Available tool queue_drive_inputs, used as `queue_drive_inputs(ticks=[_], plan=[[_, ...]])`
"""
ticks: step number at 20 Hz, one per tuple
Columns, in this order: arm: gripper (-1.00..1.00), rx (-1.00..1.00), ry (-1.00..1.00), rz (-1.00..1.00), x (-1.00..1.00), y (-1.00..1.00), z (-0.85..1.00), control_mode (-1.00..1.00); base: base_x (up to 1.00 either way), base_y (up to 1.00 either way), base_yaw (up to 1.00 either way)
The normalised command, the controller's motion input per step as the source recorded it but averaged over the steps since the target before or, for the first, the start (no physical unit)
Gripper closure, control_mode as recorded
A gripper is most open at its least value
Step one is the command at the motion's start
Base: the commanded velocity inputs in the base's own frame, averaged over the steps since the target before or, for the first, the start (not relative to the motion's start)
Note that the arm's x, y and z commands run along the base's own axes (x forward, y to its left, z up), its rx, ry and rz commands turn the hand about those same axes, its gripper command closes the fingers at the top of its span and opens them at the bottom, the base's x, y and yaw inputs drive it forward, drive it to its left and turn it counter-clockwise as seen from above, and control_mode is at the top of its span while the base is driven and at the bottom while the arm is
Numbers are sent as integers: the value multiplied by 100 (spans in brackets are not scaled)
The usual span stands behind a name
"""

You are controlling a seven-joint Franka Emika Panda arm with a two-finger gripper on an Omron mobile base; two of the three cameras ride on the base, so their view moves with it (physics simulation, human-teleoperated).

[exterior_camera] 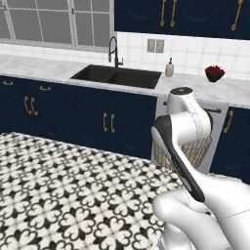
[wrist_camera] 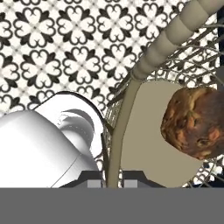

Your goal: Open the cabinet, pick up the bread from the cabinet and place it in the basket. Then move the basket to the dining counter.

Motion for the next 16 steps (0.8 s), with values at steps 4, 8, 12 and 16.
queue_drive_inputs(ticks=[4,8,12,16], plan=[[100,0,0,0,0,0,0,100,-6,0,100],[100,0,0,0,0,0,0,100,12,0,96],[100,0,0,0,0,0,0,100,100,2,59],[100,0,0,0,0,0,0,100,100,0,36]])
